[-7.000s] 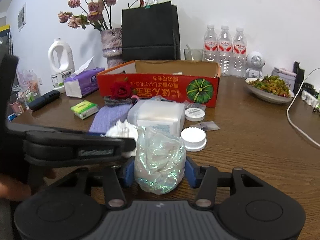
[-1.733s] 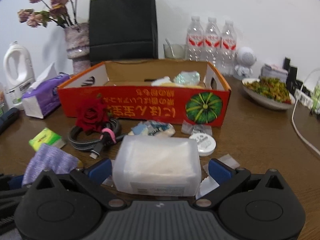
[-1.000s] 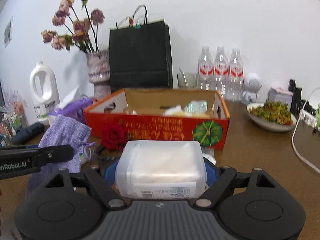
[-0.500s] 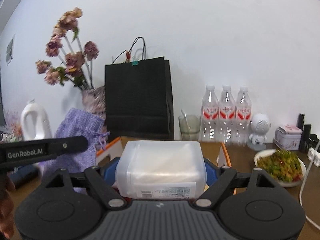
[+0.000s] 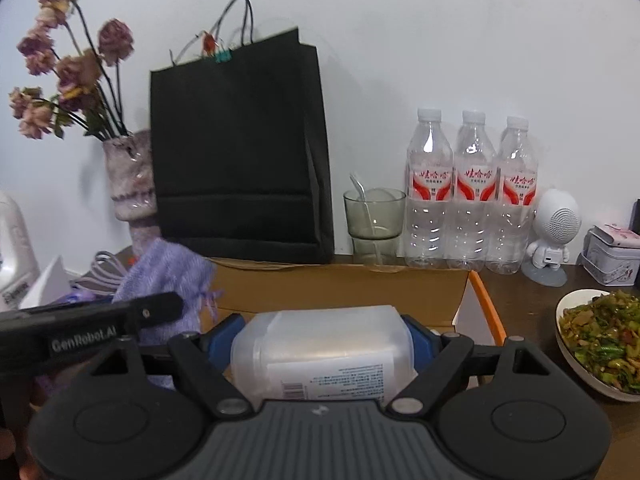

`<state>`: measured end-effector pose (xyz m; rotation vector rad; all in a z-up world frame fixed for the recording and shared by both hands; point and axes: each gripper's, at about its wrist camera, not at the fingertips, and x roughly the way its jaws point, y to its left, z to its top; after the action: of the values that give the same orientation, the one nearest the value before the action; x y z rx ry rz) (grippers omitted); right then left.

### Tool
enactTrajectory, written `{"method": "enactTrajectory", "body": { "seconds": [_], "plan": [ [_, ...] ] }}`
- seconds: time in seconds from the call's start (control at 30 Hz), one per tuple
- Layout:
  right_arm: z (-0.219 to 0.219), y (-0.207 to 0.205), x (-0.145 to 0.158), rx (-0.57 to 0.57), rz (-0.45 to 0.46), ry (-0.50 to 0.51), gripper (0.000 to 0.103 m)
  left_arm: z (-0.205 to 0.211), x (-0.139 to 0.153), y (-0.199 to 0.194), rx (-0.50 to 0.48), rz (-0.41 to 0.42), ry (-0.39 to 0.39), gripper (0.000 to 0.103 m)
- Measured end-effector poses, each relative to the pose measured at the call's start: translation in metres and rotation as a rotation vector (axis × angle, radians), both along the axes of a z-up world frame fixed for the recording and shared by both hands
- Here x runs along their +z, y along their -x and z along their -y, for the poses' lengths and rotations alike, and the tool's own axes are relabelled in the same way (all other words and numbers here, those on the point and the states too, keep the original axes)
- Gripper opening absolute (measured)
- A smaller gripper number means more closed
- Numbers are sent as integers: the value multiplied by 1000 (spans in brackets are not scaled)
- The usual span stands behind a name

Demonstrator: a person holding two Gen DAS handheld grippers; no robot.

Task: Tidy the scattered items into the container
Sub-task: 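Carry pouch and container into the box and open both tools, then grasp the green tissue pack with the left tool while the right tool grasps the white round lid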

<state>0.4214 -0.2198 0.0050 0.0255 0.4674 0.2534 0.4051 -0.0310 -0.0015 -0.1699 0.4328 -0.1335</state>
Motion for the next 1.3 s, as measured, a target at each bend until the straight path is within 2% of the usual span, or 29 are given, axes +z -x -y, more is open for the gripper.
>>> {"method": "enactTrajectory", "body": {
  "seconds": [0.03, 0.07, 0.1, 0.13, 0.17, 0.2, 0.23, 0.37, 0.5, 0.93, 1.17, 1.3],
  "plan": [
    [0, -4, -2, -1, -7, 4, 82, 1, -2, -3, -5, -10, -8, 43],
    [0, -8, -4, 2, -21, 6, 82, 2, -3, -6, -3, -23, -16, 60],
    [1, -11, -5, 5, -31, -2, 85, 2, -4, -7, 17, -35, -21, 67],
    [4, -13, -5, -4, -42, -12, 88, 1, -5, -7, 47, -43, -26, 81],
    [7, -15, -5, -17, -49, -21, 98, -2, -4, -7, 66, -43, -25, 92],
    [10, -15, -4, -26, -50, -35, 103, -5, -3, -6, 79, -40, -19, 99],
    [14, -14, -3, -27, -48, -53, 103, -7, -1, -6, 95, -37, -13, 103],
    [21, -12, 2, -31, -52, -80, 103, -11, 3, -2, 69, -28, 11, 103],
    [21, -6, 6, -27, -47, -68, 103, -7, 8, 5, 72, -17, -7, 103],
    [27, 24, 21, -6, -7, -77, 103, -7, 22, 35, 58, 32, 7, 103],
    [31, 51, 29, -5, 16, -44, 103, -6, 36, 65, 24, 75, 12, 103],
    [41, 79, 33, 38, 11, -32, 103, -16, 43, 95, -3, 93, 13, 103]
  ]
}}
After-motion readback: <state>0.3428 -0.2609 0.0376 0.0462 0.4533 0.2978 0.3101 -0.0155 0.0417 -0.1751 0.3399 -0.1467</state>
